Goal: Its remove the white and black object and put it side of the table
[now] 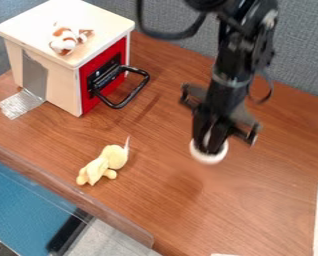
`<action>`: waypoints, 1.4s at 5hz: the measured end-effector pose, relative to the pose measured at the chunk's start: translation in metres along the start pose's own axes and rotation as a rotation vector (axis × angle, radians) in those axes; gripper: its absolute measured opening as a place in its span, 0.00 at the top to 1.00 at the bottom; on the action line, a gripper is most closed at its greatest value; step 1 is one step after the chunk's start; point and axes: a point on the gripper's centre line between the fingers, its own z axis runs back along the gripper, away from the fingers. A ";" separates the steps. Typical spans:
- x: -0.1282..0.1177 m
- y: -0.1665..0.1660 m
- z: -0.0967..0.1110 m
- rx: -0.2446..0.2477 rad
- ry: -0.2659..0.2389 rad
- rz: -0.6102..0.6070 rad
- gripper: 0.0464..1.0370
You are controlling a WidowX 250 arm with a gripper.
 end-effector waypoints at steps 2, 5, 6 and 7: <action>0.069 0.003 -0.008 0.000 -0.003 0.047 0.82; 0.094 0.013 -0.051 0.030 0.077 0.052 0.82; 0.094 0.012 -0.051 0.018 0.084 0.048 0.78; 0.093 0.015 -0.049 0.011 0.100 0.046 0.51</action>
